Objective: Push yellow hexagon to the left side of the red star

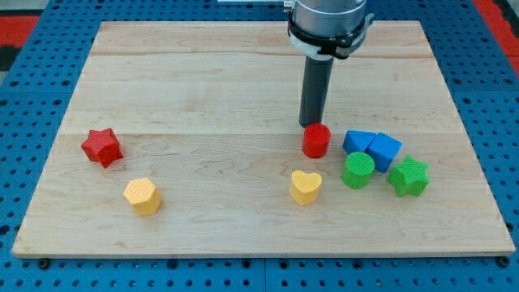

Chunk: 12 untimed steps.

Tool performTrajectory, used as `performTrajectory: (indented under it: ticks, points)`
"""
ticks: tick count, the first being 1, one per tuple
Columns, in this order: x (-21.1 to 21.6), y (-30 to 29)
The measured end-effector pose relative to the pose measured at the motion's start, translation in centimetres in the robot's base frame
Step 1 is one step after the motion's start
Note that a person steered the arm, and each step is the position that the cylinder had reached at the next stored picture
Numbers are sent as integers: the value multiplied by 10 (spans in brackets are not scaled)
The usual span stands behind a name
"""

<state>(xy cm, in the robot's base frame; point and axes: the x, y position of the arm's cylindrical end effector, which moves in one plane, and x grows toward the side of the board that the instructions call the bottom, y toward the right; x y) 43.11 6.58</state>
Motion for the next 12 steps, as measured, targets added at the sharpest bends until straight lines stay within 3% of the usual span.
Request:
performTrajectory:
  ticks: [2, 3, 4, 7, 9, 10, 12]
  points:
    - [12, -16]
    - [38, 23]
    - [35, -36]
    - [136, -115]
    - [134, -271]
    - [98, -312]
    - [79, -349]
